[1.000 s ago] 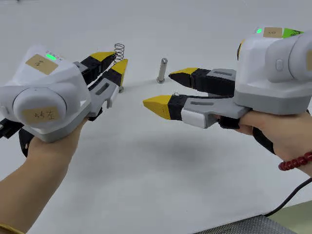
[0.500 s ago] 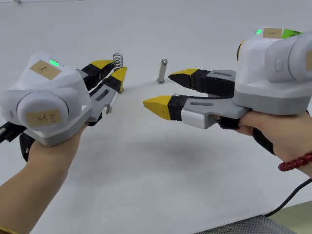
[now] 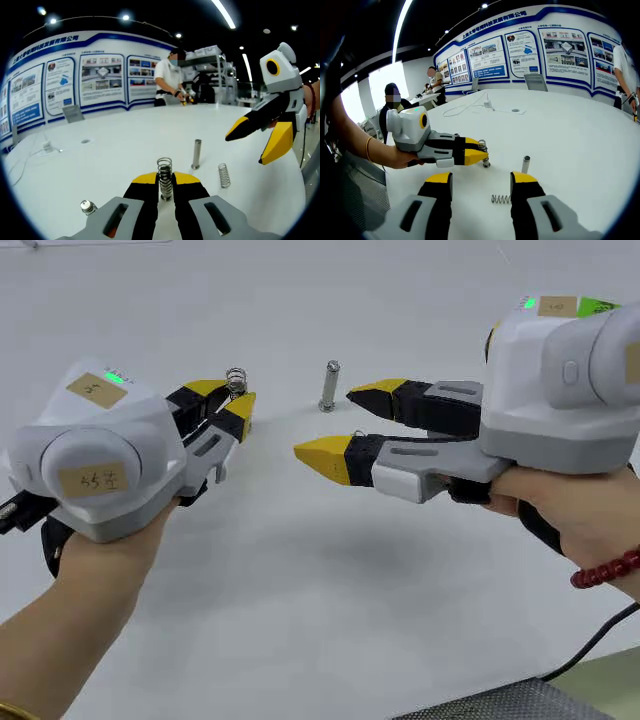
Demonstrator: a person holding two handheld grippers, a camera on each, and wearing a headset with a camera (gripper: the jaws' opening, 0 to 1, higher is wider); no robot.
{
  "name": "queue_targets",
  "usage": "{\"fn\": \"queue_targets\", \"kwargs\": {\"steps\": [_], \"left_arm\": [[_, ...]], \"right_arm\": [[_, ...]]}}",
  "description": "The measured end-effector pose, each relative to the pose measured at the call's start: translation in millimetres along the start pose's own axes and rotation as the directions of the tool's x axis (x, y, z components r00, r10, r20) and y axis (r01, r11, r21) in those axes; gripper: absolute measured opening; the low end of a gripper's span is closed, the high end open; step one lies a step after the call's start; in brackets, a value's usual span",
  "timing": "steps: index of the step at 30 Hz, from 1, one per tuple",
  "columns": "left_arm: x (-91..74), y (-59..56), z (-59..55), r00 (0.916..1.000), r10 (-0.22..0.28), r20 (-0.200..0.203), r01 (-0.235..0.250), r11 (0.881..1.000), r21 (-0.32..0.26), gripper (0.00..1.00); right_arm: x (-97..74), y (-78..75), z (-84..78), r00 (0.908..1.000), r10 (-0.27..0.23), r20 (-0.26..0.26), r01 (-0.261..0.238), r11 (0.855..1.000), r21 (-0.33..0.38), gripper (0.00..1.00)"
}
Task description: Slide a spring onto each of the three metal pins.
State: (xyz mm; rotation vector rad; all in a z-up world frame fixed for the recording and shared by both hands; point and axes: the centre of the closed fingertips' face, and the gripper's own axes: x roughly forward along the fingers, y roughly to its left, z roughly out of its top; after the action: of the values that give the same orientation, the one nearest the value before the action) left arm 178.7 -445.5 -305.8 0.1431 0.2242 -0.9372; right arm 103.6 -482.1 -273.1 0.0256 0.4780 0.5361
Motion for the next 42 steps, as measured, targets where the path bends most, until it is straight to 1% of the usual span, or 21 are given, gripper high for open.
{"fn": "queue_targets", "kwargs": {"steps": [7,17,20,25,30,32,36,39,42], "left_arm": [[1.8,-0.1,-5.9,0.9998,-0.003,-0.019,0.002,1.0,-0.015,0.1],[2.0,-2.7,-15.0,0.9985,-0.008,-0.053,0.007,1.0,-0.015,0.11],[2.6,-3.3,-15.0,0.9985,-0.008,-0.055,0.007,1.0,-0.011,0.11],[1.7,-3.3,-15.2,0.9982,-0.008,-0.059,0.006,1.0,-0.022,0.11],[-1.4,-4.1,-20.6,0.9958,-0.009,-0.091,0.008,1.0,-0.017,0.12],[-3.8,-3.2,-21.8,0.9948,0.002,-0.102,-0.003,1.0,-0.005,0.12],[-6.7,-3.3,-19.8,0.9945,-0.001,-0.105,0.0,1.0,-0.011,0.16],[-9.8,-2.9,-14.5,0.9954,0.001,-0.096,-0.003,1.0,-0.018,0.18],[-12.7,-3.6,-9.9,0.9959,-0.003,-0.09,0.0,1.0,-0.028,0.22]], "right_arm": [[-1.5,-1.9,-1.4,1.0,-0.009,-0.003,0.009,1.0,0.004,0.48],[-3.8,-4.6,-4.2,0.9997,-0.024,-0.011,0.024,1.0,0.008,0.48],[-4.7,-6.2,-5.1,0.9995,-0.03,-0.013,0.03,0.999,0.013,0.49],[-5.7,-7.7,-7.1,0.9991,-0.037,-0.02,0.038,0.999,0.015,0.5],[-5.6,-8.3,-7.2,0.9986,-0.046,-0.023,0.047,0.999,0.01,0.52],[-5.6,-8.5,-7.7,0.9983,-0.051,-0.028,0.052,0.999,0.002,0.52],[-5.6,-9.9,-9.7,0.9969,-0.066,-0.043,0.066,0.998,-0.011,0.55],[-5.9,-13.3,-12.5,0.9948,-0.082,-0.059,0.081,0.996,-0.02,0.56],[-6.4,-14.4,-13.0,0.994,-0.089,-0.064,0.088,0.996,-0.022,0.57]]}}
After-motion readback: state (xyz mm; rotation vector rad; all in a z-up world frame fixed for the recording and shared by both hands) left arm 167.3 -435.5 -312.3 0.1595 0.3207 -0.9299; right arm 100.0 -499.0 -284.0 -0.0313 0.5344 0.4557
